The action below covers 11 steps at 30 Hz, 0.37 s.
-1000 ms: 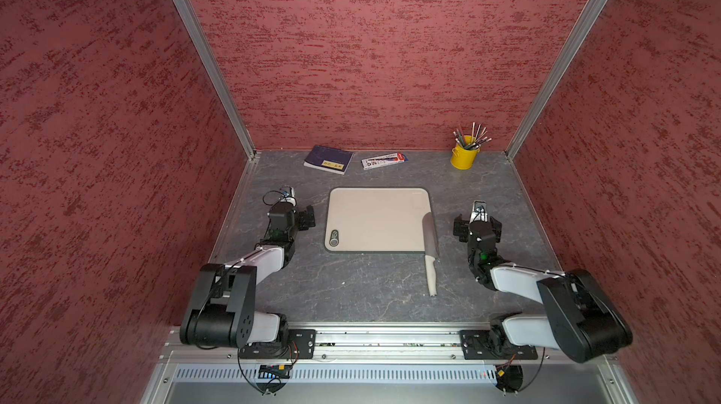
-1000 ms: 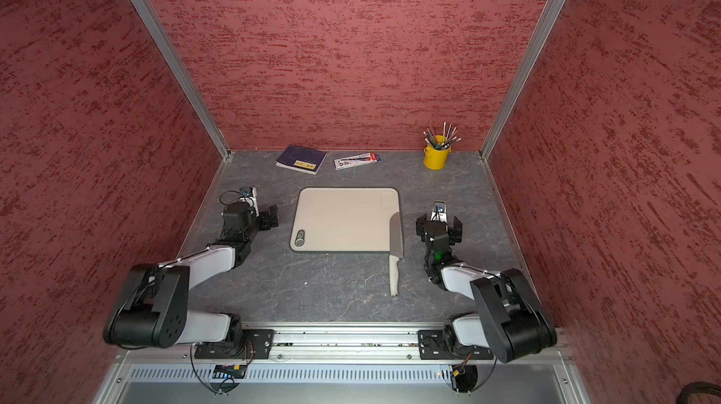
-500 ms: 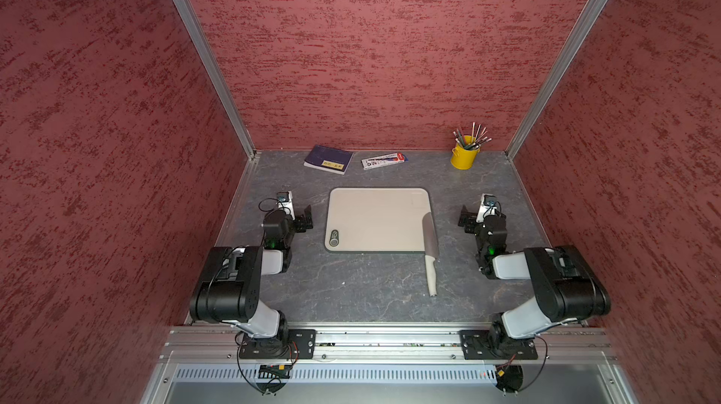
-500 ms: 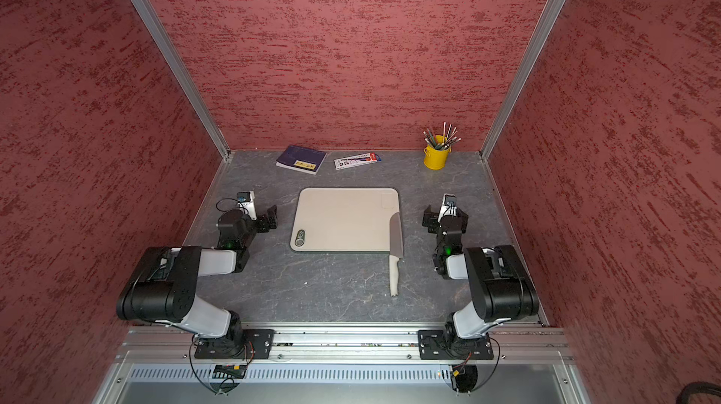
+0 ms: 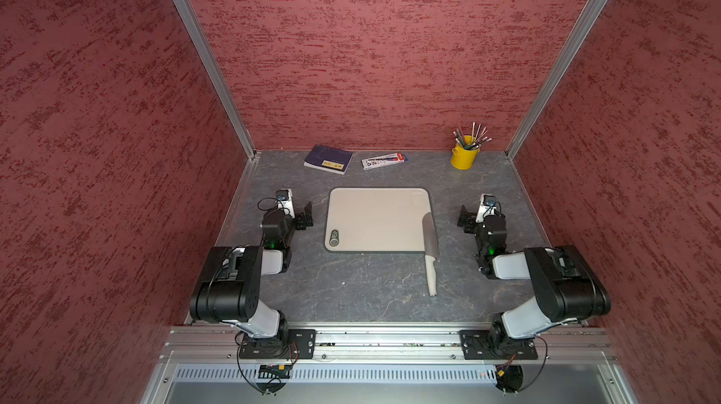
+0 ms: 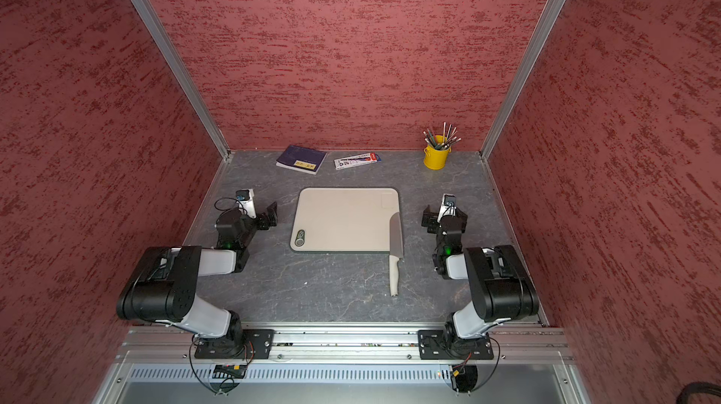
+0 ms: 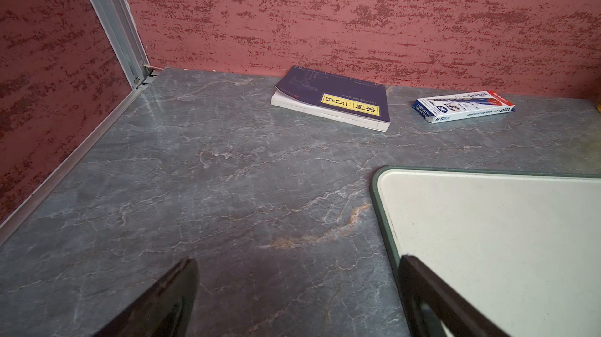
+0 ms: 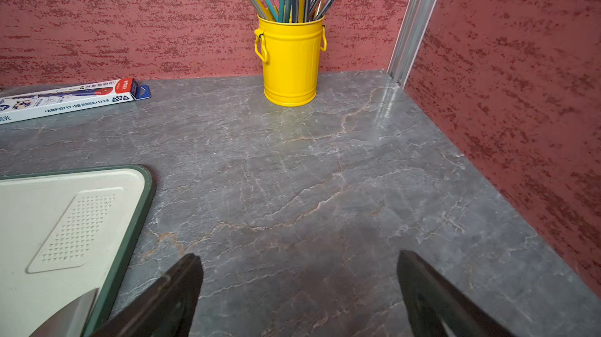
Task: Align the knife with the edge of the cutting board
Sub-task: Reset both arms
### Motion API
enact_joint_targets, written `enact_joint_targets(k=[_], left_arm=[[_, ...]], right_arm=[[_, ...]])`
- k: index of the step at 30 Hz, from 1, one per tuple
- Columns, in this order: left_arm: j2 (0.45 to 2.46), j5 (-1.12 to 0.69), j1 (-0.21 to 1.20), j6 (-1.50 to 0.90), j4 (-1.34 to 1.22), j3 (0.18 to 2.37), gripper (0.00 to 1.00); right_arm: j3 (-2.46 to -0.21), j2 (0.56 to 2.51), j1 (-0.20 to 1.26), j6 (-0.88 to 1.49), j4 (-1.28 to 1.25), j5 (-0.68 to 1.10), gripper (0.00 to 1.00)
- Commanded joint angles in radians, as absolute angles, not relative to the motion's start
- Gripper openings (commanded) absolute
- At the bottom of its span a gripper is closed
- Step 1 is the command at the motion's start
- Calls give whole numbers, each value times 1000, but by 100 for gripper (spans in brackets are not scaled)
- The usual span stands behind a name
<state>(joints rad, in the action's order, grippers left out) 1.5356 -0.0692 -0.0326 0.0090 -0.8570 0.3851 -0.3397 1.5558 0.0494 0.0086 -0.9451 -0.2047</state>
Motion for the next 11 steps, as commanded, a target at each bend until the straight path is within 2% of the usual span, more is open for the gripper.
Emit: enact_joint_targets(k=[1, 11], left_arm=[[1533, -75, -39, 13, -881, 383, 100], [1534, -76, -39, 14, -881, 383, 100]], right_arm=[[-367, 1552, 44, 16, -957, -187, 98], [-366, 1550, 46, 15, -960, -187, 98]])
